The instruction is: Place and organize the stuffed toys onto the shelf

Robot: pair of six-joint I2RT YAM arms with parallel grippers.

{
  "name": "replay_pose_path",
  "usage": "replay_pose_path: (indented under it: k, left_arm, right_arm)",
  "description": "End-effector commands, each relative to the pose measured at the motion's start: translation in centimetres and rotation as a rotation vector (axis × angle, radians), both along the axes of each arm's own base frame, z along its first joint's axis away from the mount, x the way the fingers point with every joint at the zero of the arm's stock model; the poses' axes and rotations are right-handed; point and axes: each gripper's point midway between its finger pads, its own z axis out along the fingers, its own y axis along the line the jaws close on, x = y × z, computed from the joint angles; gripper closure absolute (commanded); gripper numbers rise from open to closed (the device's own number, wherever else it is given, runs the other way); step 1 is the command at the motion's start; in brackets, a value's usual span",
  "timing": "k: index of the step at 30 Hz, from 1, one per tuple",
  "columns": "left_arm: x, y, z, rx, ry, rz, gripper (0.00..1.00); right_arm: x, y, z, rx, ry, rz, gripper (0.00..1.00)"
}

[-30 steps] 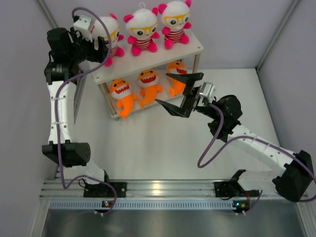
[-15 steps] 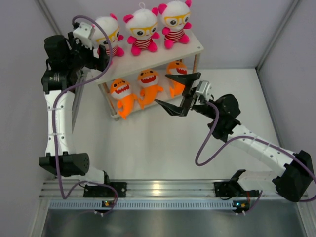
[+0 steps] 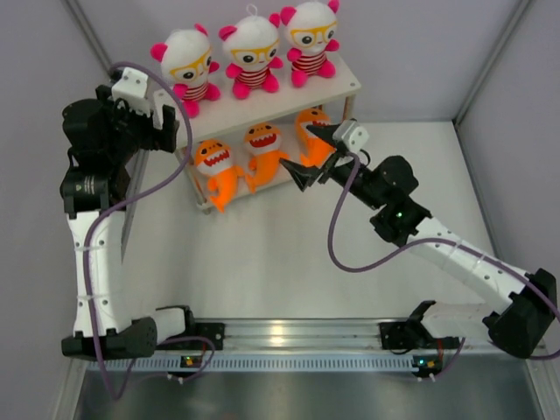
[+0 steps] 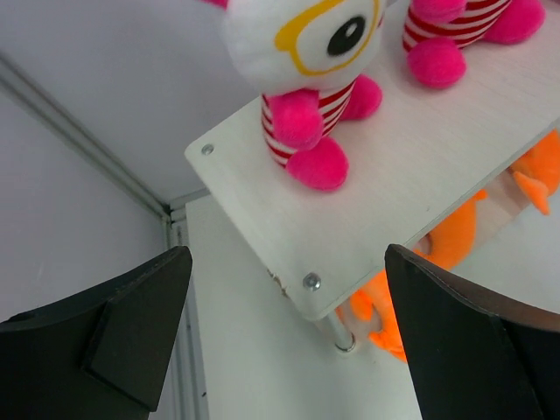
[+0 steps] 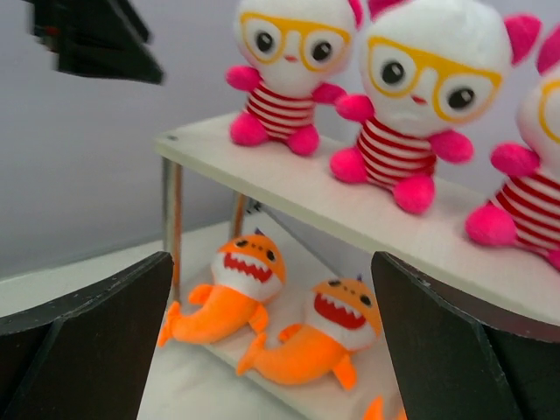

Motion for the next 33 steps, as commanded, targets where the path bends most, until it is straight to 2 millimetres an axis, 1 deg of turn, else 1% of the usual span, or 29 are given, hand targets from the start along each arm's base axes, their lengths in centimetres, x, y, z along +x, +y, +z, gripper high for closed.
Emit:
replay_pose_path:
  k: [1,2,3,4,5,6,7,8,9,10,11,12,13,14,15,16,17,18,19,20,21,23,24,25,27,28,33]
  left_arm:
    - [-2.3,3.2,-0.1,0.007,-0.019,0.192,0.02]
    - [-2.8,4.8,-0.7,0.016,0.0,0.288,0.02]
    - [-3.3,5.8,-1.2,0.019,0.01,0.348,0.02]
    - [-4.1,6.5,-2.3,0.018,0.028,0.395,0.02]
    - [-4.4,7.0,-3.2,0.028,0.049,0.428,0.02]
    - [-5.0,8.0,-4.0,0.044,0.069,0.484,0.02]
    - [-5.5,8.6,-5.3,0.06,0.097,0.514,0.02]
    - [-5.9,9.1,-5.8,0.075,0.11,0.546,0.02]
    - [-6.5,10.3,-6.3,0.096,0.125,0.613,0.02]
    - [-7.1,10.9,-6.5,0.115,0.128,0.646,0.02]
    - [-7.5,11.8,-7.7,0.133,0.157,0.69,0.02]
    - [-8.0,12.4,-8.4,0.147,0.174,0.729,0.02]
    - [-8.6,12.7,-8.7,0.149,0.178,0.747,0.02]
    - [-8.7,13.0,-10.7,0.159,0.223,0.755,0.02]
    - [-9.0,13.1,-11.5,0.162,0.241,0.759,0.02]
    - [-9.3,13.1,-12.3,0.155,0.257,0.755,0.02]
    - [-9.6,13.3,-14.7,0.161,0.313,0.76,0.02]
    - [-10.0,13.5,-15.7,0.155,0.336,0.77,0.02]
    - [-10.3,13.5,-16.9,0.161,0.36,0.769,0.02]
    - [-10.6,13.8,-18.2,0.166,0.391,0.778,0.02]
    - [-11.0,13.9,-20.8,0.177,0.454,0.777,0.02]
    - [-11.6,14.2,-23.2,0.173,0.516,0.792,0.02]
    - [-12.2,14.3,-25.4,0.168,0.57,0.801,0.02]
    - [-12.4,14.3,-26.3,0.16,0.596,0.8,0.02]
    - [-12.8,14.1,-27.9,0.127,0.63,0.784,0.02]
    - [-13.4,14.1,-28.8,0.117,0.646,0.779,0.02]
    - [-14.2,14.1,-29.4,0.128,0.651,0.782,0.02]
  right_arm:
    - [3.8,-4.1,-1.0,-0.057,0.151,-0.303,0.03]
    - [4.4,-4.9,-1.7,-0.074,0.187,-0.354,0.03]
    - [5.3,-6.5,-2.0,-0.066,0.229,-0.445,0.03]
    - [5.6,-7.2,-2.7,-0.077,0.259,-0.483,0.02]
    - [5.8,-8.0,-4.3,-0.116,0.307,-0.518,0.02]
    - [6.2,-9.3,-4.8,-0.103,0.342,-0.573,0.02]
    - [6.3,-10.0,-5.6,-0.11,0.371,-0.599,0.02]
    - [6.3,-11.1,-6.5,-0.11,0.419,-0.63,0.02]
    - [6.4,-12.0,-7.6,-0.117,0.451,-0.667,0.01]
    - [6.4,-12.6,-8.2,-0.119,0.473,-0.687,0.01]
    - [6.5,-13.8,-8.6,-0.078,0.518,-0.719,0.01]
    - [6.4,-14.9,-10.3,-0.103,0.567,-0.761,0.01]
    - [6.3,-15.6,-11.1,-0.099,0.596,-0.785,0.01]
    - [6.2,-17.0,-11.6,-0.059,0.643,-0.819,0.01]
    - [5.9,-18.0,-13.3,-0.073,0.692,-0.854,0.01]
    - [5.6,-18.8,-14.2,-0.067,0.725,-0.877,0.01]
    - [5.5,-20.1,-14.6,-0.023,0.757,-0.908,0.01]
    - [5.2,-21.0,-16.4,-0.033,0.792,-0.942,0.01]
    - [4.8,-21.9,-17.6,-0.044,0.823,-0.975,0.01]
    - [4.5,-22.8,-18.2,-0.021,0.847,-1.007,0.01]
    - [4.2,-23.9,-19.6,-0.035,0.871,-1.059,0.01]
    - [3.4,-25.6,-21.5,-0.069,0.914,-1.147,0.01]
    - [3.3,-26.0,-21.9,-0.075,0.924,-1.174,0.01]
    - [2.8,-26.5,-22.5,-0.095,0.945,-1.198,0.01]
    - [2.7,-26.6,-23.1,-0.093,0.974,-1.217,0.0]
    - [2.6,-26.5,-23.5,-0.088,0.994,-1.226,0.01]
    - [2.6,-26.9,-24.4,-0.059,1.013,-1.258,0.01]
